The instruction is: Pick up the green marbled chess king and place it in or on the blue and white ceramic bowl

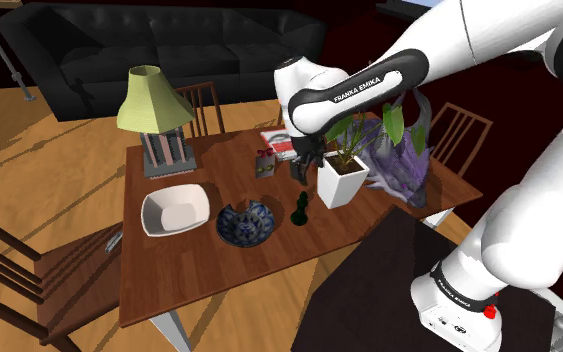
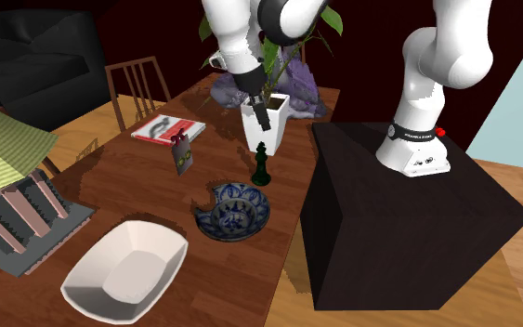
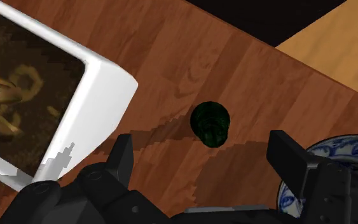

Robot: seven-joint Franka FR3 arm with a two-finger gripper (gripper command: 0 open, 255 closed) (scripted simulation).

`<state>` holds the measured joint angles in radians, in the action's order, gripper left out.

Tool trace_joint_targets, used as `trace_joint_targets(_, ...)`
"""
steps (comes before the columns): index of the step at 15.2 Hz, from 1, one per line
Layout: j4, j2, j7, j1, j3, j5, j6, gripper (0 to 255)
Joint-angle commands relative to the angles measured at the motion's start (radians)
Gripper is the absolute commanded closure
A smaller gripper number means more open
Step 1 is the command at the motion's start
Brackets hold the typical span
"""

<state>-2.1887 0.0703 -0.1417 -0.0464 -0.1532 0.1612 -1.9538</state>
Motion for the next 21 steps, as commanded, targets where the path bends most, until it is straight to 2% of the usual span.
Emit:
trace_joint_targets(1, 0.052, 0.094, -0.026, -0.011, -0.007, 0.021, -0.003, 0)
trace_joint_targets(7, 0.194, 0.328, -0.075, -0.046, -0.005, 0.071, 0.006, 0)
trace_joint_targets(14, 0.125, 0.356, -0.087, -0.038, 0.006, 0.090, -0.090, 0)
trace_joint_targets(21, 0.125, 0.356, -0.087, -0.038, 0.006, 0.090, -0.090, 0)
